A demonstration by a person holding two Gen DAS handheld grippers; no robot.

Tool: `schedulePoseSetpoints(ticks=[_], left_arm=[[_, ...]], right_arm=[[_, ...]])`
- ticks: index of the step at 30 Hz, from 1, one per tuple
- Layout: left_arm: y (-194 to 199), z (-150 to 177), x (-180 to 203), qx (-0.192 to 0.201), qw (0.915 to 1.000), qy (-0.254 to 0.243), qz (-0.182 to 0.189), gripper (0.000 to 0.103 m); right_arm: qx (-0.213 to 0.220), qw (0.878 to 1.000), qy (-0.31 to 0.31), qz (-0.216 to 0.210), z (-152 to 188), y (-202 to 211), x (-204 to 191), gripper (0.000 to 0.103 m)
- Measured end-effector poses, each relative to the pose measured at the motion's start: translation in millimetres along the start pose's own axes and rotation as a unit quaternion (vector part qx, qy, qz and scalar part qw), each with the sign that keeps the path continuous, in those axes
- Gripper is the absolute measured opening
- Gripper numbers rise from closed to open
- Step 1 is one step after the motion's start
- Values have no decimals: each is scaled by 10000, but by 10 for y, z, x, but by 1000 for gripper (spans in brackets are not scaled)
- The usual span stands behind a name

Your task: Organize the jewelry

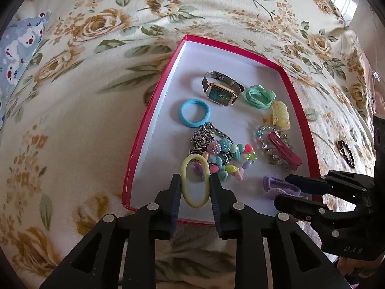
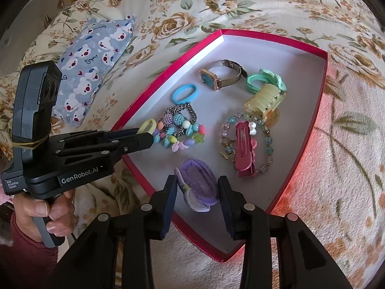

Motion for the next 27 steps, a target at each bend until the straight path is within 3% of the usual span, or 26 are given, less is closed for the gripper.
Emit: schedulePoseSetpoints(ticks=[4, 7, 20, 27], left_arm=[[54, -8, -22, 97, 9999, 49, 4, 42], [106, -4, -33, 176, 9998, 60, 8, 47], [291, 45, -80, 335, 9993, 186, 3, 52], [459, 100, -151, 522, 9973, 505, 69, 56]], right_arm=[[7, 10000, 14, -3, 5, 2, -12, 38], [27, 10000, -2, -13, 12, 19, -15, 39], [150, 9999, -56, 26, 51, 126, -1, 45], [523, 9985, -147, -23, 42, 364, 24, 45]])
Point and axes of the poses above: each gripper's, at about its wrist camera, not at the fingertips, and y roughly against the way its jaws point, x to its right, z to its underside, the point moved 5 cm from there along -y, roughly the way its jaws point, and after that the axes turned 6 degrees about x, right-handed, at the moved point
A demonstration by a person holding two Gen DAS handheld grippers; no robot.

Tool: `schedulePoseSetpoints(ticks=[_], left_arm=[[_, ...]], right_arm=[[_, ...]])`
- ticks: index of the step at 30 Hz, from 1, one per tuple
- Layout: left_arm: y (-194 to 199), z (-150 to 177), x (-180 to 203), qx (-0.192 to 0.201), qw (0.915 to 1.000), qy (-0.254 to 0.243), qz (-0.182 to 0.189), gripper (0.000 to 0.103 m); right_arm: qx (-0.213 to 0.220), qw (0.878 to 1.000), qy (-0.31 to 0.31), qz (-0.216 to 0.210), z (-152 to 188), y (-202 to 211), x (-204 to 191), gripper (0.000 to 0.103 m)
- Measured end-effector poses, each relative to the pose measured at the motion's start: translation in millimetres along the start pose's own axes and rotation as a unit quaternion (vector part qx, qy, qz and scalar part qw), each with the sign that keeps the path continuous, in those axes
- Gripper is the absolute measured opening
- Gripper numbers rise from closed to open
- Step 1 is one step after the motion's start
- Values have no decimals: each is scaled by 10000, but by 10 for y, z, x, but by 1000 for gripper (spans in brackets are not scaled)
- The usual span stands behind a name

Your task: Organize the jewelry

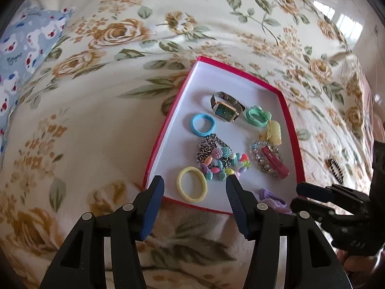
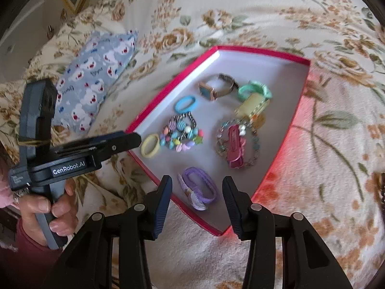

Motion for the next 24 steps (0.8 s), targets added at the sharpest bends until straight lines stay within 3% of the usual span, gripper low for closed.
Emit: schedulePoseSetpoints(ticks=[3, 8, 10, 18, 24], left_arm=[[87, 56, -39, 99, 9992, 361, 143, 68], [189, 188, -82, 197, 9973, 669, 250, 73], [231, 272, -117, 208, 9956, 874, 260, 86], [326, 455, -181, 190, 9903, 1317, 404, 91], [487, 550, -140, 235, 9919, 1240, 155, 92]], right_arm=[[324, 9994, -143, -10, -28, 130, 78, 46], [827, 9960, -350, 14, -50, 328, 186, 52], [995, 9942, -409, -22, -42, 401, 207, 52], [1533, 9878, -273, -31, 46, 660, 171, 74], [1634, 9862, -246, -23, 76, 777, 142, 75]])
Point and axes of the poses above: each gripper's, at about its wrist camera, not at the fingertips, and y roughly against the way its jaws point, x to its right, z to its underside, the point moved 5 cm from there along -y, roughly the way its jaws point, and after that the axes turned 6 degrees about x, right-handed, at the moved point
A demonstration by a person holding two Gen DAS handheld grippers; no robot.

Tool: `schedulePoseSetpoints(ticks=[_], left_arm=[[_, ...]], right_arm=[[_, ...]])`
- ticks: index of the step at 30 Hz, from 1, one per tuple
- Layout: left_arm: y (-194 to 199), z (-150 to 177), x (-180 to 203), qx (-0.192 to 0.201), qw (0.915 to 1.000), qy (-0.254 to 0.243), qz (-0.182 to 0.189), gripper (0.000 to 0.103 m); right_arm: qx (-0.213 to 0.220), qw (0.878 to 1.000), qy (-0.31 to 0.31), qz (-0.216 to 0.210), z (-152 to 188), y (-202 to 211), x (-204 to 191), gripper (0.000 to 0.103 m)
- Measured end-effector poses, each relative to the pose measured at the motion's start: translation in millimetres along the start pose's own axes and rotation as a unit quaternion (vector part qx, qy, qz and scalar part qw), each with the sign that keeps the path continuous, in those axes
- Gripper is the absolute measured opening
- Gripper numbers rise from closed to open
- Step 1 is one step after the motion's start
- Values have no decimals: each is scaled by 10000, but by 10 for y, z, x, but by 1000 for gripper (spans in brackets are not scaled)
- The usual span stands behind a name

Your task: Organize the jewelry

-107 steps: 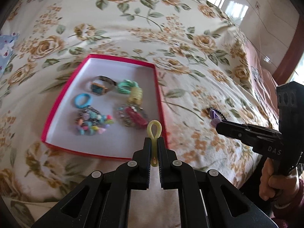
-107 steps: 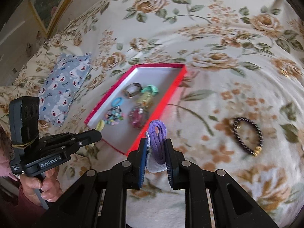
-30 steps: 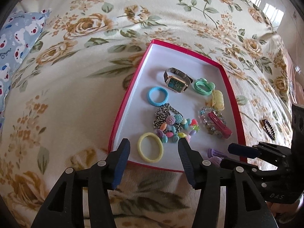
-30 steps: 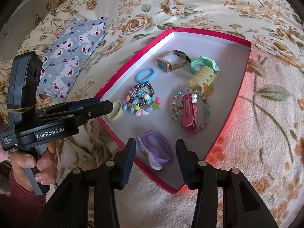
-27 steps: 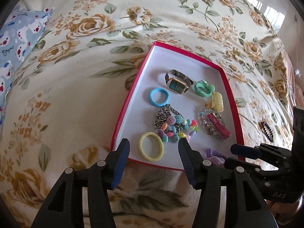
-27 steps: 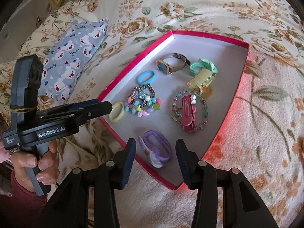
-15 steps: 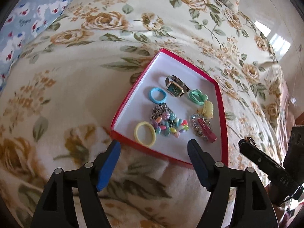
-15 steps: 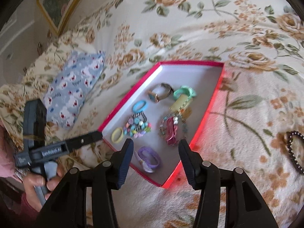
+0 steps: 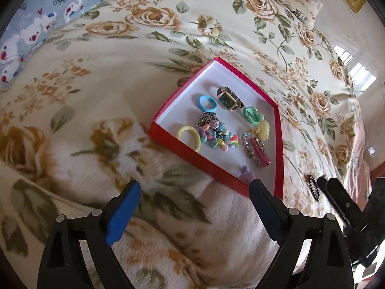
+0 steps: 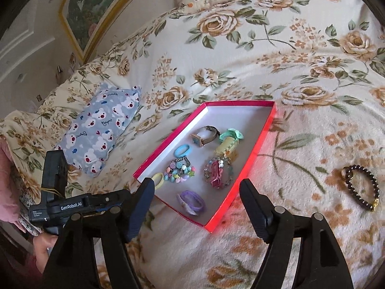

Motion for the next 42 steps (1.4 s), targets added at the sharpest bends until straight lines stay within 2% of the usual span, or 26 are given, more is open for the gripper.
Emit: schedulePoseSetpoints(ticks=[7, 13, 15, 21, 24, 30, 33, 42], left_arm=[[300, 43, 241, 241, 9958, -659, -589, 94], [530, 49, 470, 537, 9916, -1023, -581, 102], [571, 43, 485, 648, 9893, -1152, -616, 102], [612, 113, 593, 656, 9813, -1588, -867, 102], [646, 194, 651, 769, 9746, -1849, -998, 102], [640, 293, 663, 925, 9716, -1838, -1166, 102], [575, 325, 616, 861, 9716, -1813, -1250, 102], [477, 330, 526, 800, 9698, -1773, -1475, 102]], right_arm=[[-65, 9994, 346, 54, -125, 146, -118, 80], [60, 9978, 656, 83, -301, 339, -243, 91], [72, 9972, 734, 145, -358, 374, -269, 95], [173, 9959, 845, 274, -395, 443, -304, 97], [227, 9963, 756, 352, -333, 432, -277, 98], [-18, 9966, 764, 321, -141, 283, -273, 98], [-130, 9961, 750, 449, -38, 224, -228, 98], [-192, 9966, 641, 477, 167, 143, -197, 98]])
Point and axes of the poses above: each gripper's, at about its wrist camera, not at the fingertips, and y roughly against the way its jaws point, x to its right, z to its underside, the point moved 5 cm from there along -y, roughly the way its jaws point, and after that the axes turned 6 degrees about x, right-handed, at the moved point
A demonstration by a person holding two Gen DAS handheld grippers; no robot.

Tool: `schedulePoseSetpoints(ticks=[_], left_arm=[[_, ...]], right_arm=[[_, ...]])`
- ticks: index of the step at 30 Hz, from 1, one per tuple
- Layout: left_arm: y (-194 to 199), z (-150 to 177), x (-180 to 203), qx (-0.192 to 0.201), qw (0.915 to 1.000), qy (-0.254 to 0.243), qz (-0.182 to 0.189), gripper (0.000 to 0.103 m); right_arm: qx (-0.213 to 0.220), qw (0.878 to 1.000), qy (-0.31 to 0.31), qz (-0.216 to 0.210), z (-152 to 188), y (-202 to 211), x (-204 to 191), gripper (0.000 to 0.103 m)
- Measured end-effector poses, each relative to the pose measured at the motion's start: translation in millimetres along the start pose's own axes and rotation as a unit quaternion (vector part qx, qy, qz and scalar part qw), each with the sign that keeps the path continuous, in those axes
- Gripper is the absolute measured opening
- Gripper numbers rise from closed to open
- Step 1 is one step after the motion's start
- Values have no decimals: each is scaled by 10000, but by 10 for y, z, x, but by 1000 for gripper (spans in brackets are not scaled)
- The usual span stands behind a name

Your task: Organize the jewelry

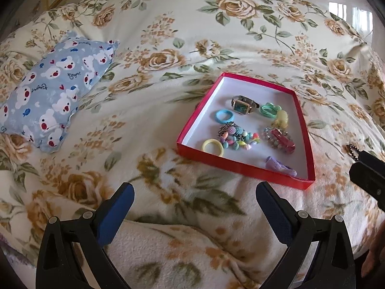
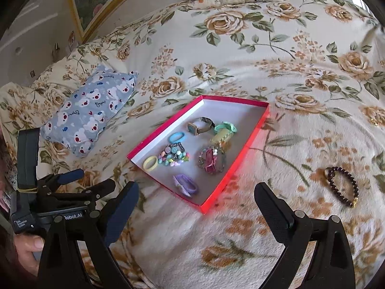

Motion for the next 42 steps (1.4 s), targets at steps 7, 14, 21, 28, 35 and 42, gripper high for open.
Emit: schedulePoseSetpoints(ticks=[7, 14, 21, 28, 35, 42], left_arm=[[19, 45, -13, 221, 9997, 44, -99, 102], [45, 110, -5, 309, 9995, 23, -27, 102], [124, 187, 27, 331, 9994, -44, 58, 102], [227, 242, 9, 527, 9986, -57, 62, 102], [359, 175, -44, 588, 9982, 16, 116, 102], [607, -50, -8, 966, 9951, -153, 159, 102]], right_arm=[[170, 9996, 175, 123, 42, -28, -68, 98], [224, 9993, 177, 230, 85, -44, -36, 98], [182, 9992, 216, 286, 144, 10, -25, 98], [121, 9991, 272, 308, 177, 45, -49, 98], [-112, 9990, 394, 149, 49, 73, -59, 98], [-151, 9971, 719, 215, -332, 277, -95, 102]])
Point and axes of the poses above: each gripper's, at about its wrist camera, not at the fingertips, and y roughly against the way its jaws point, x to its right, z to its underside, the point moved 5 cm from there along -y, roughly the way its jaws point, and after that the axes turned 6 degrees about x, right-handed, at the moved point
